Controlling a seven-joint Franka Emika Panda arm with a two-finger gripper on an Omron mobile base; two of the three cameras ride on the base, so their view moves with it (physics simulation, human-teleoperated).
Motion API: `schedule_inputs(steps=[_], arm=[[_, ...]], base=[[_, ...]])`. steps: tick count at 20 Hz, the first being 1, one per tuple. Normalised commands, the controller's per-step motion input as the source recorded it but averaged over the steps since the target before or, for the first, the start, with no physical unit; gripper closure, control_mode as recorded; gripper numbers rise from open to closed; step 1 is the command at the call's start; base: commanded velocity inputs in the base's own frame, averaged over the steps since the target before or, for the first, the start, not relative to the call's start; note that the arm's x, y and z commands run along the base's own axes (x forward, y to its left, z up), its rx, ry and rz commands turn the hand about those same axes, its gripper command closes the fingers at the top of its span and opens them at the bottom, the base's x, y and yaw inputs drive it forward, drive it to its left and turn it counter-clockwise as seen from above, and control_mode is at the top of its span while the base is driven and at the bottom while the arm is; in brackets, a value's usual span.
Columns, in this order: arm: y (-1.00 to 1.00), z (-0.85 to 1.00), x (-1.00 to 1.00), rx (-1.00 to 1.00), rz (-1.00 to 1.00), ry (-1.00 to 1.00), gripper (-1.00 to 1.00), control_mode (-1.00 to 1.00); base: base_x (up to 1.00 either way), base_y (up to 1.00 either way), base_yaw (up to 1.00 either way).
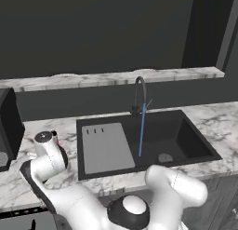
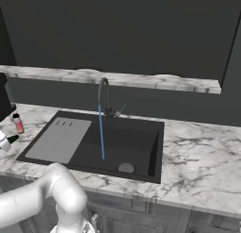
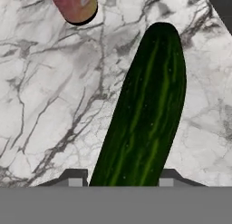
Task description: Turn on the sink faucet. Then move the cucumber from the counter to the sink. Turn off the sink. Move the vegetable from the sink to the pot next to the stove. Finally move the pot to the rear left burner.
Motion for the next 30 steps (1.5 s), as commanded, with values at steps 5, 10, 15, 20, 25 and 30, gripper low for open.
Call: schedule_inputs(steps=[5,10,15,20,25,30], arm=[[-0.67,0.58,0.0,0.03,-0.13,-0.01,1.0,-1.0],[-0.64,0.73,0.02,0.0,-0.15,0.06,1.0,-1.0],[-0.73,0.59,0.0,0.0,-0.19,0.13,1.0,-1.0],[-0.81,0.25,0.01,0.0,-0.16,0.1,1.0,-1.0],[-0.87,0.11,0.0,0.0,-0.14,0.09,1.0,-1.0],[-0.89,0.04,0.0,0.0,-0.14,0.08,1.0,-1.0]], base=[[0.0,0.0,0.0],[0.0,0.0,0.0],[0.0,0.0,0.0],[0.0,0.0,0.0],[0.0,0.0,0.0],[0.0,0.0,0.0]])
